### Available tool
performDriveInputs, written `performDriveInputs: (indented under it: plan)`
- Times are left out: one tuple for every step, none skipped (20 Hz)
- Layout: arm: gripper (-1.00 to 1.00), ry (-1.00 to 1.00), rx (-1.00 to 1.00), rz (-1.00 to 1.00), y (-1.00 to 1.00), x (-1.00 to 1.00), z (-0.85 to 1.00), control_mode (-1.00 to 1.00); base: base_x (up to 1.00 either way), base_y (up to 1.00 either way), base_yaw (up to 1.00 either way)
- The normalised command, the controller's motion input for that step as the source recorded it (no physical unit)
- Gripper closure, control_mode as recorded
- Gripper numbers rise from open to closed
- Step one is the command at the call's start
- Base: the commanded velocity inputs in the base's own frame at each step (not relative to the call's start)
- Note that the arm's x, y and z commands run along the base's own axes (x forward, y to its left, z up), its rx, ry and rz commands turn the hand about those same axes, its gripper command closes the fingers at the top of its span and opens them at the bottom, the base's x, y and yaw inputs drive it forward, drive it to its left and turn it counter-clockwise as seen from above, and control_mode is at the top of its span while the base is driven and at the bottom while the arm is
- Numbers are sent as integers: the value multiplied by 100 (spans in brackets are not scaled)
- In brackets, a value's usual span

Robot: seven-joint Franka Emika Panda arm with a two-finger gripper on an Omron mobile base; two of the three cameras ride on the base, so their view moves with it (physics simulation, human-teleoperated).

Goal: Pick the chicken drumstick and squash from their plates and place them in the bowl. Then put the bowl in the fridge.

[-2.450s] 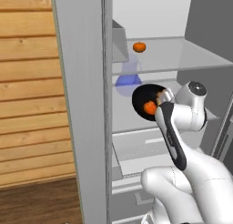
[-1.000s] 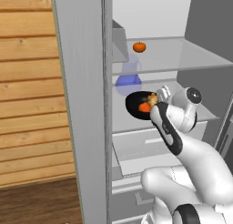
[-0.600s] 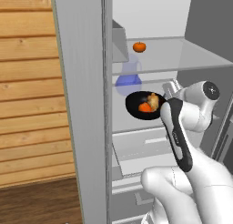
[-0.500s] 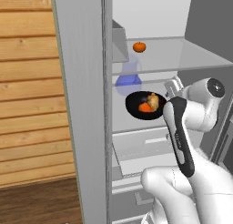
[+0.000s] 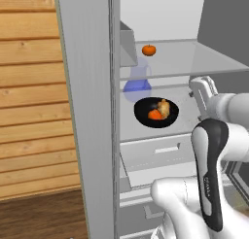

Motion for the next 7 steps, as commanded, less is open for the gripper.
performDriveInputs:
  plan:
    - [-100, 0, 0, 0, 1, -14, 71, -100, 0, 0, 0]
    - [-100, 0, 0, 0, 0, 0, 97, -100, 0, 0, 0]
    - [-100, 0, 0, 0, 0, 0, 100, -100, 0, 0, 0]
    - [-100, 9, 0, 0, -10, 0, 100, -100, 0, 0, 0]
    - [-100, 18, -6, 0, -1, -12, 85, -100, 0, 0, 0]
    - [-100, 36, -8, 0, -2, -8, 94, -100, 0, 0, 0]
    - [-100, 48, -12, 0, 0, -4, 84, -100, 0, 0, 0]
